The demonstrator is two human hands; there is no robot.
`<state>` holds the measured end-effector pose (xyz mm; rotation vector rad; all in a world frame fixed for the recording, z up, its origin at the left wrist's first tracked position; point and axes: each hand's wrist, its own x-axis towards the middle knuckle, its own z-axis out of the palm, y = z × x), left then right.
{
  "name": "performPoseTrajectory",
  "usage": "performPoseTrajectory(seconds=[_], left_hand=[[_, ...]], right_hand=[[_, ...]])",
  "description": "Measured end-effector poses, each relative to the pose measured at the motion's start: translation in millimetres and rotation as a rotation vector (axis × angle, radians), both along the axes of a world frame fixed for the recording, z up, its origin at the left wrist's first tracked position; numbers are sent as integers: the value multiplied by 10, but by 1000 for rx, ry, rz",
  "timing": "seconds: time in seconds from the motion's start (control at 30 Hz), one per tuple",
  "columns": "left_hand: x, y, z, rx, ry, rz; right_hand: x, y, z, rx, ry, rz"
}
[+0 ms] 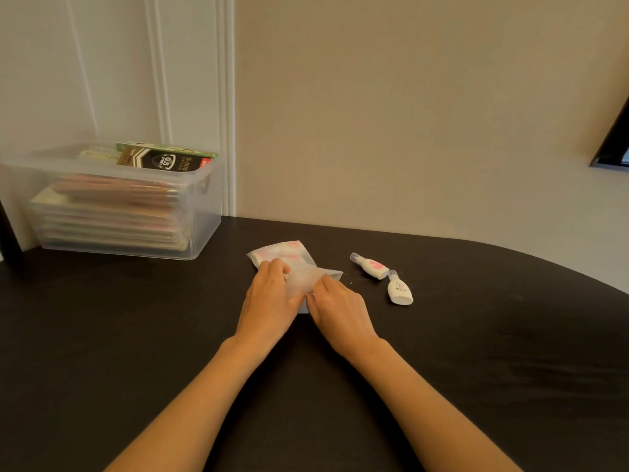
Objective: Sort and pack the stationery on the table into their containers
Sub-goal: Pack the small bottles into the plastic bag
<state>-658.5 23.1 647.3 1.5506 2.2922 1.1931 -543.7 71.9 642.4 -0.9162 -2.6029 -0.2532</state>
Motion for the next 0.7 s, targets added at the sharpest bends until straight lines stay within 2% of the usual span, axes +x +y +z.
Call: performPoseTrajectory(seconds=[0.17,0.3,0.43,0.6,0.7], left_hand=[[-24,9,10,71,-5,62],[3,-12,10,229,20,14],[-37,5,-26,254,28,-8],[-66,50,-40,271,-16,-28],[-146,46,-65,208,-41,45]], right_hand=[[-2,56,57,104,-169,53],[-121,99,179,47,-278,23],[-308,156,271,-57,-323,-38],[-389,187,266,-38,-204,-90],[-386,213,176,-106,-158,5]])
